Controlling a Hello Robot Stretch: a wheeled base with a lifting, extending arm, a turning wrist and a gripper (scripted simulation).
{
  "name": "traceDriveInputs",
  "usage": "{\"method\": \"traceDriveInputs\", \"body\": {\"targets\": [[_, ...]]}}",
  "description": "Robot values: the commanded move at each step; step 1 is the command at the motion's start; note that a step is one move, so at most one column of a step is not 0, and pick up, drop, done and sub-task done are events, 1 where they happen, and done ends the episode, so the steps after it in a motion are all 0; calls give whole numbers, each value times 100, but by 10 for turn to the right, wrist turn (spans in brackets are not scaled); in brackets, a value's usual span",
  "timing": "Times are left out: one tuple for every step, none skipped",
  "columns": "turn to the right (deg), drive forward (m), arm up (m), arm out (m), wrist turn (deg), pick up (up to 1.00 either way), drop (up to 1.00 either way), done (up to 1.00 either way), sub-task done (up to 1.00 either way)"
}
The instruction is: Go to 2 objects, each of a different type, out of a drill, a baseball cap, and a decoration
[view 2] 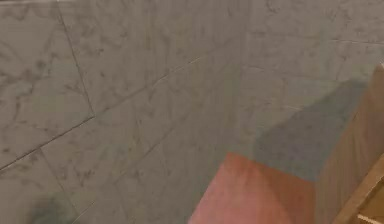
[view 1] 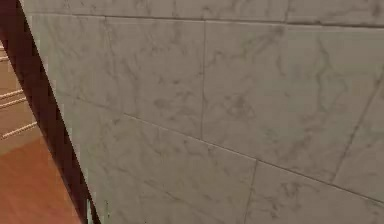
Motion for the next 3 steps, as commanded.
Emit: {"method": "traceDriveInputs", "body": {"targets": [[450,0,0,0,0,0,0,0,0],[450,0,0,0,0,0,0,0,0],[450,0,0,0,0,0,0,0,0]]}}
